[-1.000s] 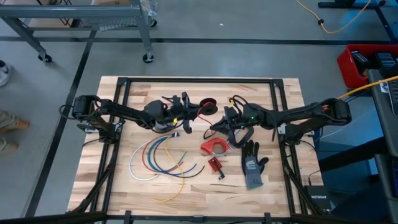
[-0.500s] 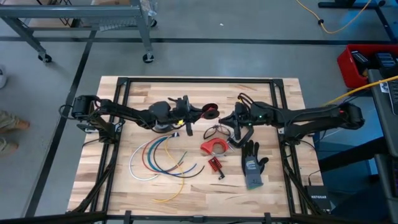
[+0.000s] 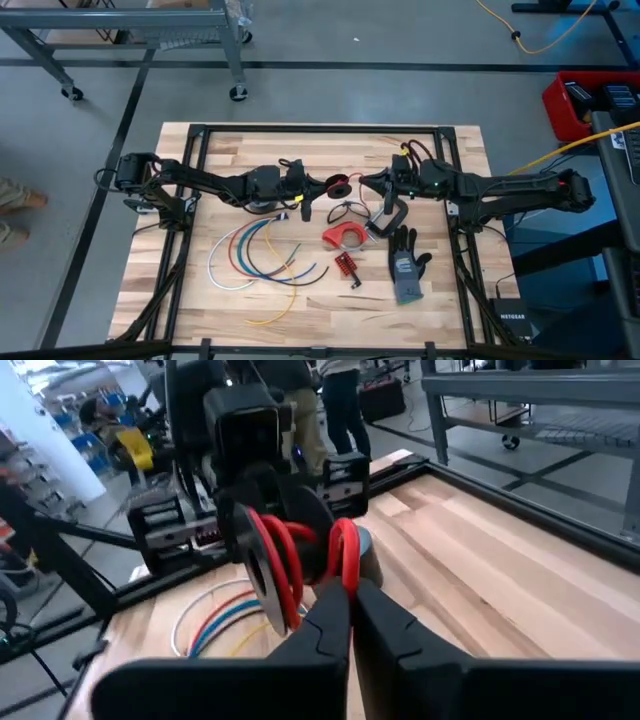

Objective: Coil cords
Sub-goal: Coil the red wire onto the spool

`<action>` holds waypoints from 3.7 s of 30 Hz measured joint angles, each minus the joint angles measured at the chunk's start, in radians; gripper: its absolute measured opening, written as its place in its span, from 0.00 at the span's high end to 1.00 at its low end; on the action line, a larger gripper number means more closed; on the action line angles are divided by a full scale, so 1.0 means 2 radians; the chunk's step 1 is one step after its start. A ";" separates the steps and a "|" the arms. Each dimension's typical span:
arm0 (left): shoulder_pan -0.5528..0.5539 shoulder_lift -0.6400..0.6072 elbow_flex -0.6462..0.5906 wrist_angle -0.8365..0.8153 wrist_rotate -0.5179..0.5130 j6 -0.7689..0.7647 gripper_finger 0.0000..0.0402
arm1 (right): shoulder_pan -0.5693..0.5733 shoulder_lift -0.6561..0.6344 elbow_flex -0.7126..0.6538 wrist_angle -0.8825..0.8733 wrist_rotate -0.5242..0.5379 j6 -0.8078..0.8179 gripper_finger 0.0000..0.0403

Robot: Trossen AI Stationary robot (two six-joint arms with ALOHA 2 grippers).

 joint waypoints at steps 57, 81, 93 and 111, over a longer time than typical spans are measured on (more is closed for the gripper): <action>-0.002 0.001 0.011 0.015 -0.124 -0.050 1.00 | 0.041 0.225 0.110 0.086 -0.009 0.113 0.99; -0.013 -0.047 0.027 -0.127 -0.112 -0.070 1.00 | 0.040 0.220 0.110 -0.004 -0.003 0.078 0.99; -0.014 -0.062 0.027 -0.174 -0.092 -0.109 1.00 | 0.040 0.220 0.110 -0.013 0.005 0.044 0.93; -0.020 -0.062 0.027 -0.196 -0.059 -0.134 1.00 | 0.040 0.220 0.110 -0.044 0.005 0.044 0.84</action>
